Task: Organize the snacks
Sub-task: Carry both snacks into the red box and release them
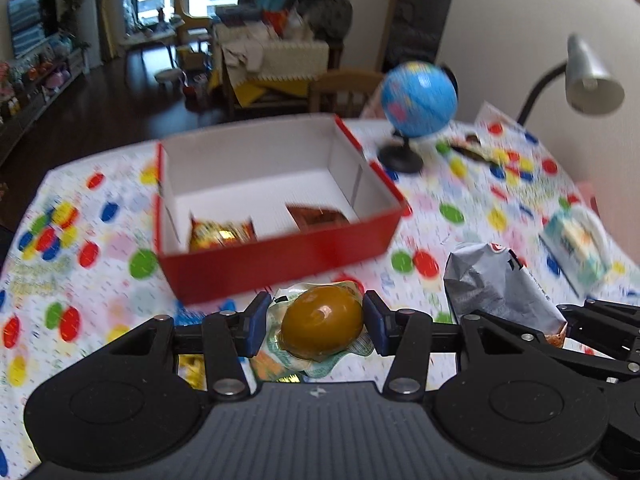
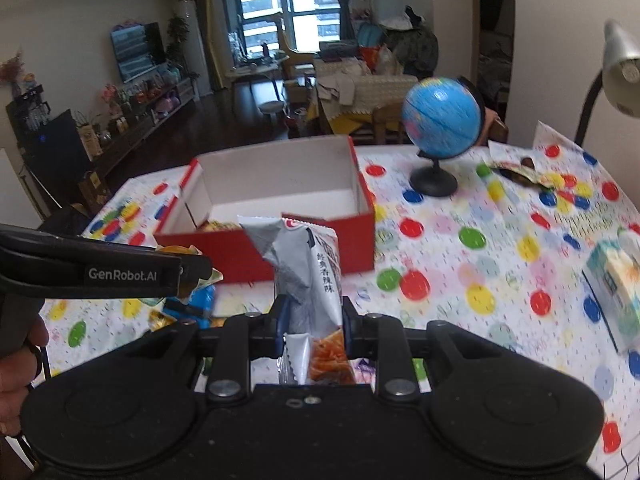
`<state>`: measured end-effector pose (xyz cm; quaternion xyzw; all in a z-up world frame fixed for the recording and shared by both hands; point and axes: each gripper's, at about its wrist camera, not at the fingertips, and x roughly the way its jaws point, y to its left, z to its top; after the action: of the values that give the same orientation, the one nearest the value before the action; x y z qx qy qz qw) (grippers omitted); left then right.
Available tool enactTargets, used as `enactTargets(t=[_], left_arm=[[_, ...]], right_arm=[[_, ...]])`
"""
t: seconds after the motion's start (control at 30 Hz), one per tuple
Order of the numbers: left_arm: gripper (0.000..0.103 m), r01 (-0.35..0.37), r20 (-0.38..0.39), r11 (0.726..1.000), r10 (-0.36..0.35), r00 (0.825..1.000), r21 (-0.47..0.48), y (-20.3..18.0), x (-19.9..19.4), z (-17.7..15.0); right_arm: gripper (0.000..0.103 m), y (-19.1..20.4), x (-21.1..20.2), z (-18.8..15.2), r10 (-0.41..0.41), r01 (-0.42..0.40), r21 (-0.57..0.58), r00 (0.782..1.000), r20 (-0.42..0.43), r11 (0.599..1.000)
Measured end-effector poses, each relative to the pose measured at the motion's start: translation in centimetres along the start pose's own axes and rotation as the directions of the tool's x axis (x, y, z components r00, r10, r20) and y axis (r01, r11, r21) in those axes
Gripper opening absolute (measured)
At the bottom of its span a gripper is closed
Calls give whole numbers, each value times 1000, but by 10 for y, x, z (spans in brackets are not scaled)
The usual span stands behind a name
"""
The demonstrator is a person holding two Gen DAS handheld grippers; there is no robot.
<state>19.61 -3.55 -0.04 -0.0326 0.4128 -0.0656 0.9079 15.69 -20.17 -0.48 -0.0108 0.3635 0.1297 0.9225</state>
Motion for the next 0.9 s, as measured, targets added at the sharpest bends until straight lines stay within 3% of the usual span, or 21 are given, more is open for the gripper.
enactTargets(t=[0.37, 0.67, 0.9], left_arm=[[49, -83, 77, 995, 87, 993, -54, 28, -5, 47], [49, -149, 69, 985, 155, 986, -84, 52, 35, 86], [49, -185, 18, 977, 188, 982, -102, 67, 82, 102]], right_arm=[[24, 17, 24, 59, 51, -49, -62, 998, 46, 997], [24, 14, 76, 96, 55, -52, -96, 998, 27, 994], [24, 5, 126, 109, 61, -64, -114, 998, -32, 991]])
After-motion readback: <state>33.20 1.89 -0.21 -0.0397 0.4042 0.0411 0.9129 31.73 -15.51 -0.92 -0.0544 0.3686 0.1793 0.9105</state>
